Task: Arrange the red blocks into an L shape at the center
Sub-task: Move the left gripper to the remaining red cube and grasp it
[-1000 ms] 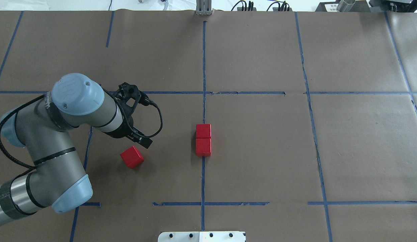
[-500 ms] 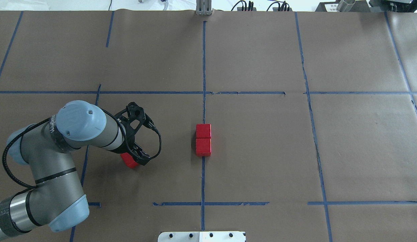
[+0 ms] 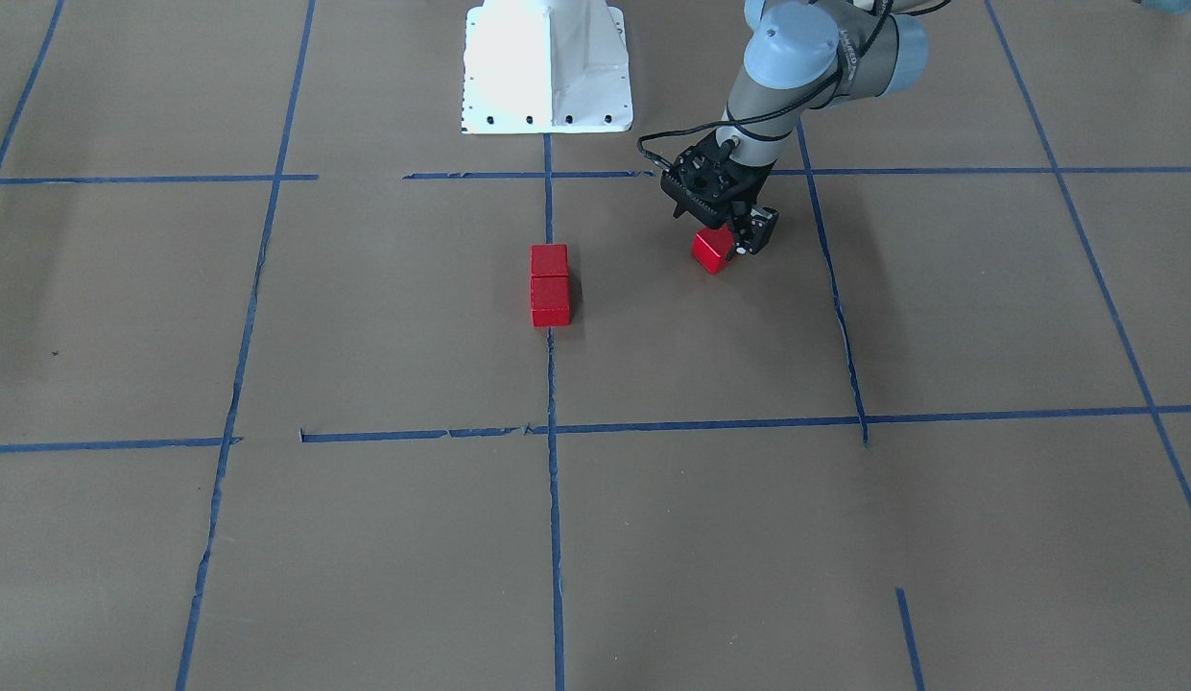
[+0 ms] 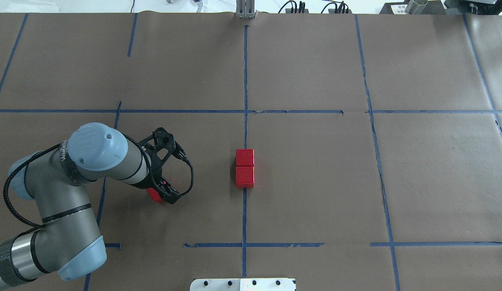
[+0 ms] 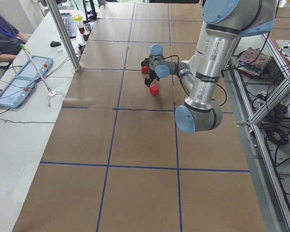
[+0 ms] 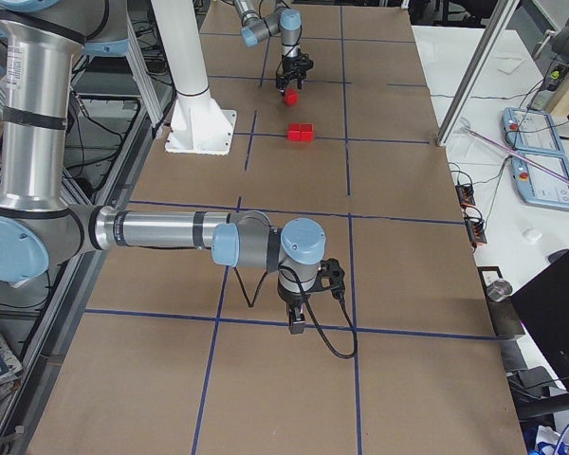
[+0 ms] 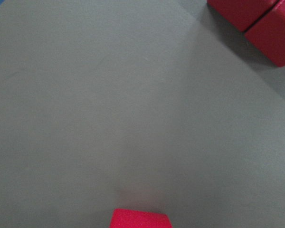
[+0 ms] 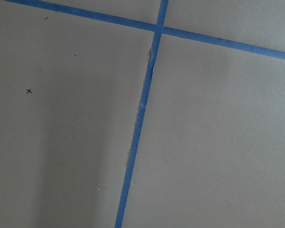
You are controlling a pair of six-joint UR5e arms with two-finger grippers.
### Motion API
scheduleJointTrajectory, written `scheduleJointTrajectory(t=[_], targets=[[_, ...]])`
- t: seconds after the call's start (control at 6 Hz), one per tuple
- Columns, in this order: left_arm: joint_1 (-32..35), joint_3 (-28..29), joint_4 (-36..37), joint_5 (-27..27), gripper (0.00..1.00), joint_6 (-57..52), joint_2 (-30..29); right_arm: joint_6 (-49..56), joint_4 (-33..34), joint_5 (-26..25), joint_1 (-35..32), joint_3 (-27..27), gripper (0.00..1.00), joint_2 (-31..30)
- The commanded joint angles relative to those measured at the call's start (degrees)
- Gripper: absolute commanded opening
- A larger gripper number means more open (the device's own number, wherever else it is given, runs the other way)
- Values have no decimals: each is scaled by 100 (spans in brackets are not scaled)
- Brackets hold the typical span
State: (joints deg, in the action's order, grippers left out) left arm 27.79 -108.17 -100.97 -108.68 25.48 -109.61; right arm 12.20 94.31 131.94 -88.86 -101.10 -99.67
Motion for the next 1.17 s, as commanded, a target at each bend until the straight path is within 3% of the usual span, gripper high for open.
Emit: scheduleJointTrajectory(t=[0.0, 0.67, 0.83, 1.0], targets=[[-19, 59, -2, 13, 99, -17, 1, 2, 0, -2, 0, 46, 100, 0], [-89, 349, -28, 22, 98, -8, 1, 2, 0, 7, 0, 46, 100, 0], [-133, 419, -19, 22, 90, -8, 1, 2, 0, 7, 0, 46, 100, 0], [-142, 437, 7, 22, 71, 1, -8, 2, 0, 7, 0, 46, 100, 0]])
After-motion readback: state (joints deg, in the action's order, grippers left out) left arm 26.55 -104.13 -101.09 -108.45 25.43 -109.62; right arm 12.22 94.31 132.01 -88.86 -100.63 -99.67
